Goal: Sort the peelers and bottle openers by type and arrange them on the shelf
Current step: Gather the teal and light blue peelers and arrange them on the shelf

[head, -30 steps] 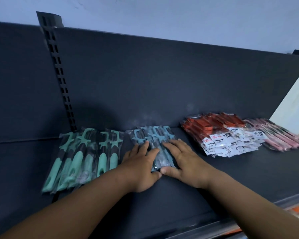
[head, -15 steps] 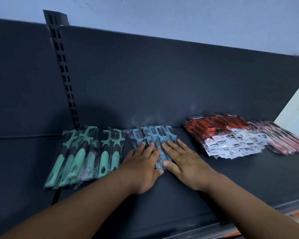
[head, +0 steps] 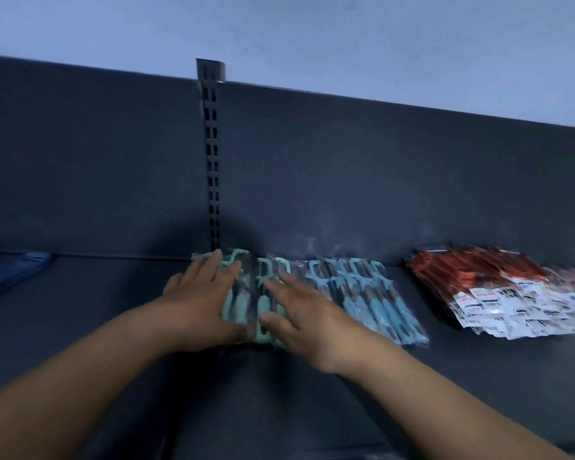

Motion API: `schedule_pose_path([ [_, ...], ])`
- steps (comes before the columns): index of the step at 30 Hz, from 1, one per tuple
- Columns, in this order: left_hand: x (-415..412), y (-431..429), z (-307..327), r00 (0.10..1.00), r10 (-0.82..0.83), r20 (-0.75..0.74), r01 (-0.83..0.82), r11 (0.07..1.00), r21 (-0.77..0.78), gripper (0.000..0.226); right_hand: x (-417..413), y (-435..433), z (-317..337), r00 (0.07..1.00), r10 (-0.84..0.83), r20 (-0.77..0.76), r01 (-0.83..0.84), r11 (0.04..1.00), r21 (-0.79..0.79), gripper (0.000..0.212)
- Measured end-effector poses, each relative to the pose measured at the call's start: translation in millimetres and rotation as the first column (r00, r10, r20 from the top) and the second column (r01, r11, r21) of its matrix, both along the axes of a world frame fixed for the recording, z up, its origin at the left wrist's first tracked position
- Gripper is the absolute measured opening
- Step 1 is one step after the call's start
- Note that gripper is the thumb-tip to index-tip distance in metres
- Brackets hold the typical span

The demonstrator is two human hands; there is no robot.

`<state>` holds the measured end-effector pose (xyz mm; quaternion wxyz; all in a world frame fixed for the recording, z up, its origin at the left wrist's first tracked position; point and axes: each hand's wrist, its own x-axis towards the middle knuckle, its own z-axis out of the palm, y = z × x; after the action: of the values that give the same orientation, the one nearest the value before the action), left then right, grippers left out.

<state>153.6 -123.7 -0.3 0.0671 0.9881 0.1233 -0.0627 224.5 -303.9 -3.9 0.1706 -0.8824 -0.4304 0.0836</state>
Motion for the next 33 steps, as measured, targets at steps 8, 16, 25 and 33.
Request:
schedule_pose_path([
  [8,-19,21,-27,0.999,-0.044,-0.031,0.039,0.989,-0.144,0.102,-2,24,-19,0.999,0.03,0.02,-0.024,0.958,-0.287,0.073],
  [16,-15,9,-31,1.0,-0.016,0.008,0.017,0.994,-0.108,0.105,-2,22,-17,0.999,-0.01,0.032,0.018,0.962,-0.271,0.066],
  [25,-22,15,-31,0.958,-0.263,0.11,0.269,0.962,-0.044,0.086,-21,25,-25,0.996,-0.072,0.05,0.083,0.962,-0.26,0.06],
  [33,-25,11,-22,0.961,-0.267,0.066,0.271,0.96,-0.066,0.101,-34,22,-13,0.99,-0.124,0.067,0.134,0.977,-0.167,0.06],
])
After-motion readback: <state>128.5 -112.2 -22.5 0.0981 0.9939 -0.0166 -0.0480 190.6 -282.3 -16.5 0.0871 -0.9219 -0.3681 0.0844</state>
